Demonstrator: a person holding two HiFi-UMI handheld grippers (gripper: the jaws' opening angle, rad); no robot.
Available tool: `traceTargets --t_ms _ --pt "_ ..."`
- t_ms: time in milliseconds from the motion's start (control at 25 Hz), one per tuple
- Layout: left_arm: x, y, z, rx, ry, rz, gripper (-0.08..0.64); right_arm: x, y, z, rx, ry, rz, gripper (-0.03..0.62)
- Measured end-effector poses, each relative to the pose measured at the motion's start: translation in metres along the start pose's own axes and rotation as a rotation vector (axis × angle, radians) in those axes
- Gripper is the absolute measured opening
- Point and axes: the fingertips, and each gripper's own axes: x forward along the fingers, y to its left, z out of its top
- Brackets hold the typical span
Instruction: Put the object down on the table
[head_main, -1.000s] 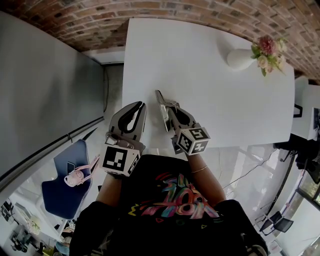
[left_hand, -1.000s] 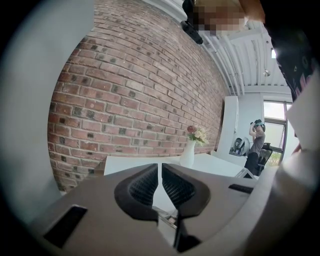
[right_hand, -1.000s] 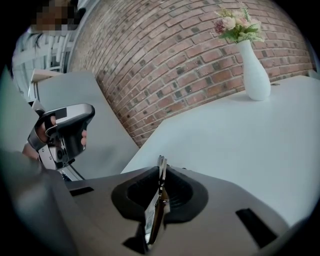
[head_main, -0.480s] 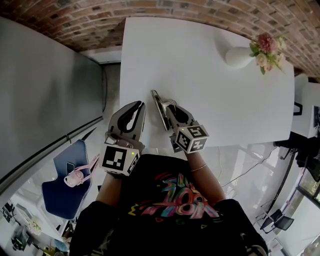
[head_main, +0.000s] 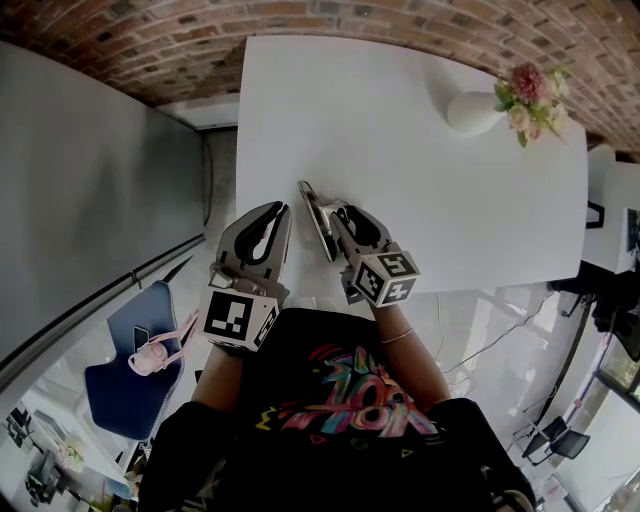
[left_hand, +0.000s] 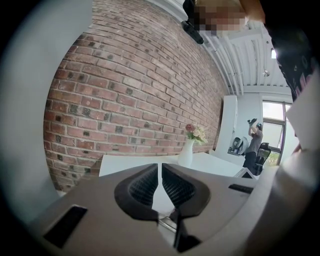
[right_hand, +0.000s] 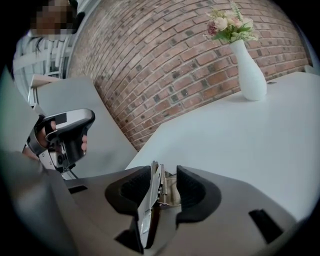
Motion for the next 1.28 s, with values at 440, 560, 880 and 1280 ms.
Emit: traceTargets --t_ms 440,560,880,1280 --pt "0.005 -0.008 0.002 0.017 0.006 -0.008 0.04 -0.011 -0.005 0.014 0.0 -0.094 0.01 0.176" --pt "0.006 -0.01 0.004 0.02 0.005 -0.011 0.04 -0.013 -0.005 0.017 -0.001 -0.106 0.017 0.176" --pt "0.002 -0.014 0.01 0.028 -0.013 -0.002 0.04 -0.024 -0.003 0.033 -0.046 -0.142 0.023 0.178" --pt "-0.015 -0.016 0.039 0.052 -0.078 0.026 0.04 -0.054 0.022 0.082 -0.186 -0.229 0.032 0.179"
